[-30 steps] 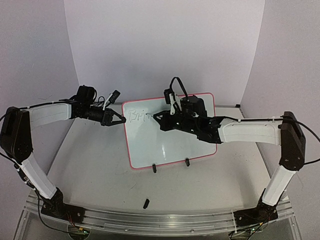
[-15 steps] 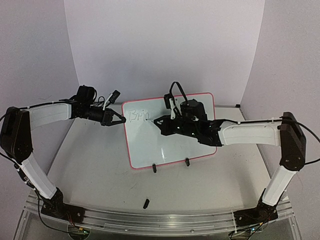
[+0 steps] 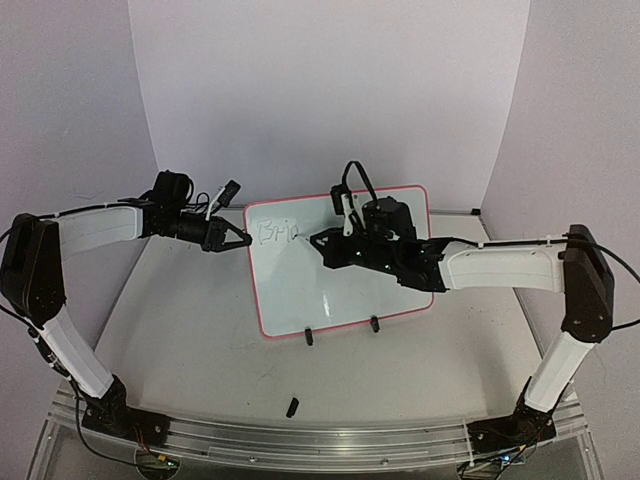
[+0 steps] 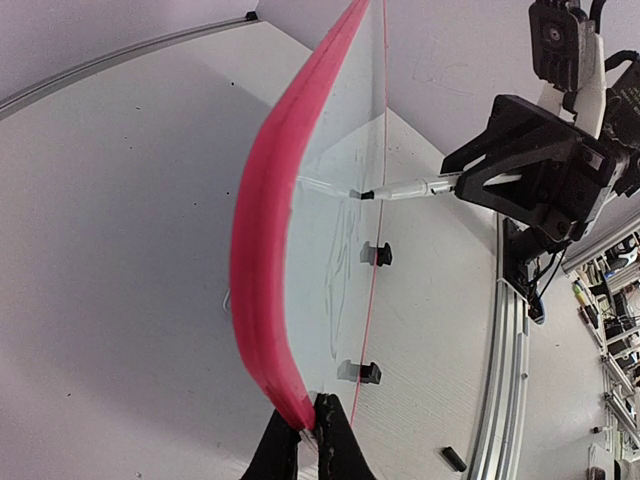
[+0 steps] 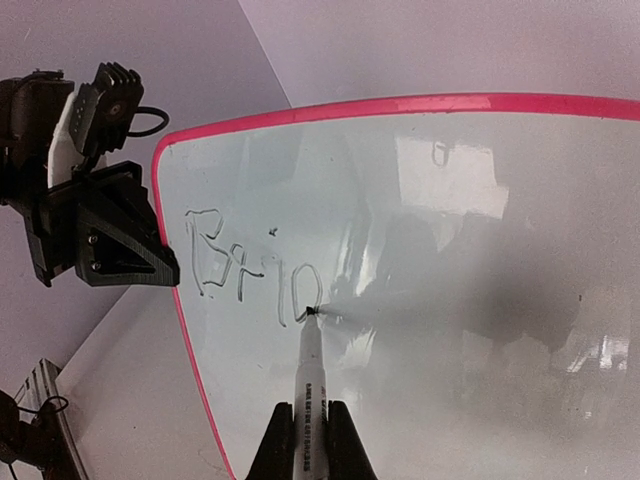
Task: Write a sentence on the whiteboard
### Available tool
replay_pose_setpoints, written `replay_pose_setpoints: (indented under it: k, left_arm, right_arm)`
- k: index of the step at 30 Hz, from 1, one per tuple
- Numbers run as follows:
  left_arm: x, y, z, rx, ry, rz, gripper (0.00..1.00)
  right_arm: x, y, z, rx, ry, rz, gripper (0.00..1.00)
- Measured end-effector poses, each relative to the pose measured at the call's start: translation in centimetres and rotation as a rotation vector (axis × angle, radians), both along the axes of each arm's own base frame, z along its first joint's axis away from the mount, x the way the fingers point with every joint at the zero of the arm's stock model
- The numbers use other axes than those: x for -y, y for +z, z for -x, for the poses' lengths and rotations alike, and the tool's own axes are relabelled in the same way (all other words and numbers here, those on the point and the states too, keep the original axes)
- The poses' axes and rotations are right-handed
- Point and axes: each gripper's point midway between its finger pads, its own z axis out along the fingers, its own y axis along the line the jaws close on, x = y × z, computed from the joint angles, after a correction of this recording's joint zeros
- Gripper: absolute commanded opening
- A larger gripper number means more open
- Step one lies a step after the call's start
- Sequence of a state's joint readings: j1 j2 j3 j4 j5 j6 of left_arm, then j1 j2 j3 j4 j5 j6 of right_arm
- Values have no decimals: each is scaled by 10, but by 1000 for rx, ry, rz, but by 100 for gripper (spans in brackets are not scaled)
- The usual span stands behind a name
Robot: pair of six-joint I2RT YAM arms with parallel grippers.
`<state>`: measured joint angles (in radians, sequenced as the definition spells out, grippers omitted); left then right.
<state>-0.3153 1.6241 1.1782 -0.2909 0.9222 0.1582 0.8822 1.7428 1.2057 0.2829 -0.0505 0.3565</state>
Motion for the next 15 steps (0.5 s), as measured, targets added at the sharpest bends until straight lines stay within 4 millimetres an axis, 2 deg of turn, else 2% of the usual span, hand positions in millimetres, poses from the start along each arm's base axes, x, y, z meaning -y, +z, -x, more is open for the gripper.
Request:
replay_pose_setpoints:
  k: [6, 15]
  left_arm:
    - [0, 0, 0, 0, 0, 0, 0]
    - [0, 0, 0, 0, 1, -1, 0]
  right_arm:
    - [1, -1, 0, 0, -2, 1, 0]
    - [1, -15, 9, -27, 7, 20, 0]
